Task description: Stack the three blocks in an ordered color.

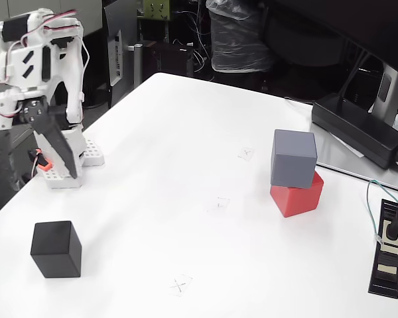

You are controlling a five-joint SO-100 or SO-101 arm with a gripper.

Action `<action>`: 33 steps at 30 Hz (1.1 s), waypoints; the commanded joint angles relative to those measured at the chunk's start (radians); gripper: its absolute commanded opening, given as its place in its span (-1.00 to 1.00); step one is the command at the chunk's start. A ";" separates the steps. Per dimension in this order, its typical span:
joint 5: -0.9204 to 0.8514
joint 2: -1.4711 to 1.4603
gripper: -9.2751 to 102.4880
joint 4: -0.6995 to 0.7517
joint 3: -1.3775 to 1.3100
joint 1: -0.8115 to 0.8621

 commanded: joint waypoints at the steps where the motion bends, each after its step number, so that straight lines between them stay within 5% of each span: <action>1: -0.072 -0.032 -0.22 0.005 -0.038 0.080; 16: -0.078 -0.325 -0.22 -0.181 -0.040 0.089; 33: -0.077 -0.502 -0.22 -0.183 -0.040 0.087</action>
